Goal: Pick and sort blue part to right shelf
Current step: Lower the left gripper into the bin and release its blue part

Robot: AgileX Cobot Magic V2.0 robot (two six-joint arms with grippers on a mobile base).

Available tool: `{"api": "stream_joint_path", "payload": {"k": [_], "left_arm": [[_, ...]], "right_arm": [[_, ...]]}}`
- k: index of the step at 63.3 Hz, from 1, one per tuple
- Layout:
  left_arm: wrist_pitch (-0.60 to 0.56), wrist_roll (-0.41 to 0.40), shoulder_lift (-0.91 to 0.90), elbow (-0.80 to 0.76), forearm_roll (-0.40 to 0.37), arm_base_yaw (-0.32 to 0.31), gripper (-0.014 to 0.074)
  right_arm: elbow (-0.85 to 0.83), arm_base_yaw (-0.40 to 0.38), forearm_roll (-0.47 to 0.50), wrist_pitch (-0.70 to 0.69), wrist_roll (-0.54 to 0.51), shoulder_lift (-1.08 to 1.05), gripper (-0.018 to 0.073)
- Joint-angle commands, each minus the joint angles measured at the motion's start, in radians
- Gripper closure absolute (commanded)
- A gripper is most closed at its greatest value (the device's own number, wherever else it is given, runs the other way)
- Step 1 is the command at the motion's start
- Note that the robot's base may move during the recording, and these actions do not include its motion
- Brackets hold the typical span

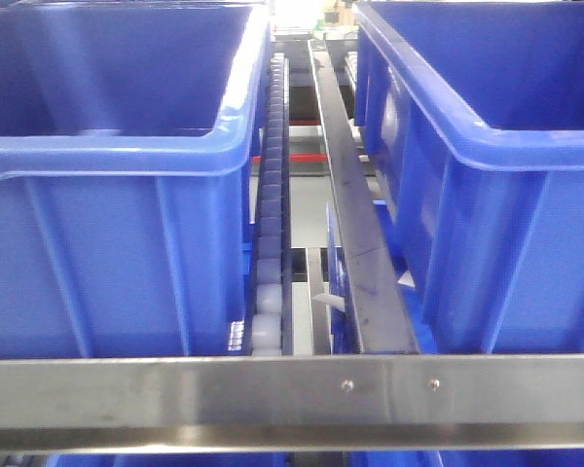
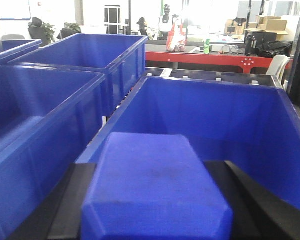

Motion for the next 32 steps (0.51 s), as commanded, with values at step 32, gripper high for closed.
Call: {"api": "stream_joint_path", "payload": {"k": [32], "left_arm": [[-0.091, 0.000, 0.016, -0.029, 0.003, 0.001, 0.0262]], "right_arm": [[-0.030, -0.006, -0.015, -0.090, -0.004, 0.019, 0.0344]]}}
